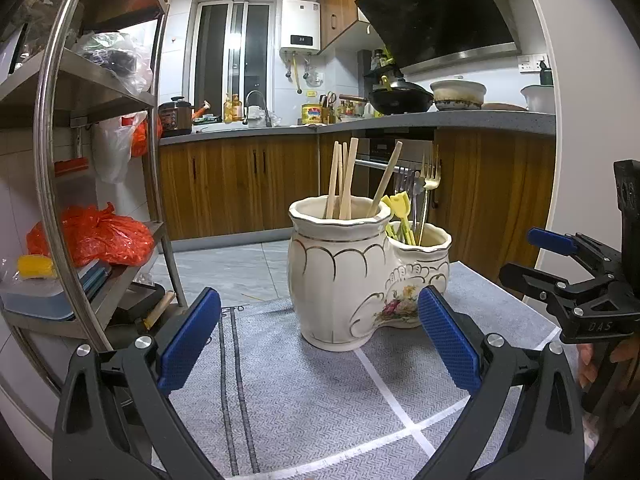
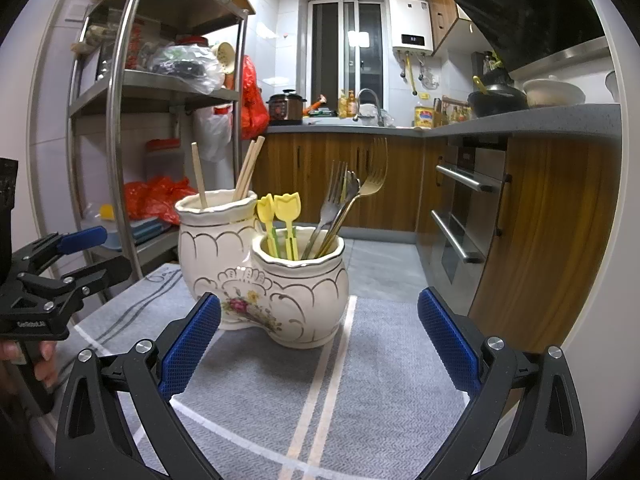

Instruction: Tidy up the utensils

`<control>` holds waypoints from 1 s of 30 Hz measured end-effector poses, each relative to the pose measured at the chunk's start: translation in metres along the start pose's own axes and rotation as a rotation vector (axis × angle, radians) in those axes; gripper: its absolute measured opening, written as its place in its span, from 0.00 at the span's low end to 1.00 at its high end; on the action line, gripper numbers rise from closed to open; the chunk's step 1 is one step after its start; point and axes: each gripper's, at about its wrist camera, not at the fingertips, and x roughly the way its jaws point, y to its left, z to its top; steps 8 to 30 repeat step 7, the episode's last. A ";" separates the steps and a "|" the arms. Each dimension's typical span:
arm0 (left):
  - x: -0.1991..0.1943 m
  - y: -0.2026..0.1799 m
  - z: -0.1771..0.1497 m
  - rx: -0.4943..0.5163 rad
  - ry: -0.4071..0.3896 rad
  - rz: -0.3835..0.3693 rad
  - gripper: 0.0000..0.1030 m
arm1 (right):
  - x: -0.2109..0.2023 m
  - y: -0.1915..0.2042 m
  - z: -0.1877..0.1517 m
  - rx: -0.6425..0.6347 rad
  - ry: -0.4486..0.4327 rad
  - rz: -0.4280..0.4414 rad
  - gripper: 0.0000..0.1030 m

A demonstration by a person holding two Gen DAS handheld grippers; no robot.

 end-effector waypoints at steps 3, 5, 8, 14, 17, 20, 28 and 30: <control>0.001 0.001 0.000 -0.001 0.008 -0.002 0.95 | 0.000 0.000 0.000 0.000 0.001 0.000 0.95; 0.001 0.001 0.000 -0.003 0.012 -0.003 0.95 | 0.000 0.000 0.000 0.000 0.000 0.000 0.95; 0.001 0.002 0.001 -0.005 0.015 -0.002 0.95 | 0.000 0.000 0.000 0.000 0.001 0.000 0.95; 0.001 0.002 0.001 -0.005 0.015 -0.002 0.95 | 0.000 0.000 0.000 0.000 0.001 0.000 0.95; 0.001 0.002 0.001 -0.005 0.015 -0.002 0.95 | 0.000 0.000 0.000 0.000 0.001 0.000 0.95; 0.001 0.002 0.001 -0.005 0.015 -0.002 0.95 | 0.000 0.000 0.000 0.000 0.001 0.000 0.95; 0.001 0.002 0.001 -0.005 0.015 -0.002 0.95 | 0.000 0.000 0.000 0.000 0.001 0.000 0.95; 0.001 0.002 0.001 -0.005 0.015 -0.002 0.95 | 0.000 0.000 0.000 0.000 0.001 0.000 0.95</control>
